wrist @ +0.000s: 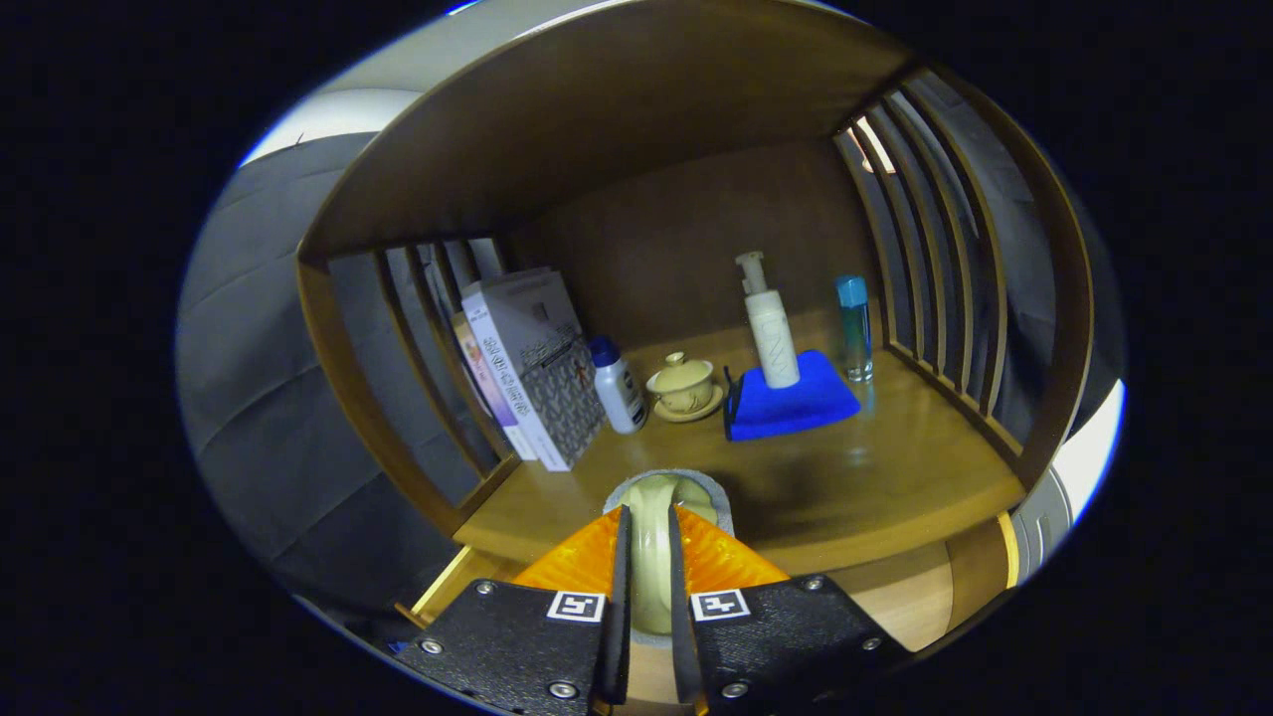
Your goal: Pull open the drawer, take out the items inside it, and place them on the countertop above the cabinet.
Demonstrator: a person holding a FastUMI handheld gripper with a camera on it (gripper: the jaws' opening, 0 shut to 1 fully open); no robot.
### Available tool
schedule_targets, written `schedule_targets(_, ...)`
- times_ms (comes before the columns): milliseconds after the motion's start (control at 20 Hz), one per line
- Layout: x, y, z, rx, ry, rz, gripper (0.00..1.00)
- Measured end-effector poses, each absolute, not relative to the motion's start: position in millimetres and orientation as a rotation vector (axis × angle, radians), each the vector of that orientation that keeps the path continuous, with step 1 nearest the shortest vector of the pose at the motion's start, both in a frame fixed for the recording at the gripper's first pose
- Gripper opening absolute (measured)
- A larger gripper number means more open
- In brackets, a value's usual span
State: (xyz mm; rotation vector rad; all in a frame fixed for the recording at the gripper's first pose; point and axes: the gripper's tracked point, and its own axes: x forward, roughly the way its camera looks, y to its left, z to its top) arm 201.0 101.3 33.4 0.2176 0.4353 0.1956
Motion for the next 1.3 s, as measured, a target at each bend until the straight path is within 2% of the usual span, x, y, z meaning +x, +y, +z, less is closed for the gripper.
schedule_targets(350, 255, 92, 20, 0.253, 0.467, 0.098, 0.18)
schedule_targets(600, 265, 93, 0, 0.207, 0.498, 0.06, 0.23)
schedule_targets(650, 266, 91, -1, 0.197, 0.491, 0.055, 0.27)
schedule_targets(950, 238, 91, 25, 0.164, 0.385, 0.063, 0.94)
schedule_targets(1300, 164, 89, 51, 0.083, 0.224, 0.071, 0.95)
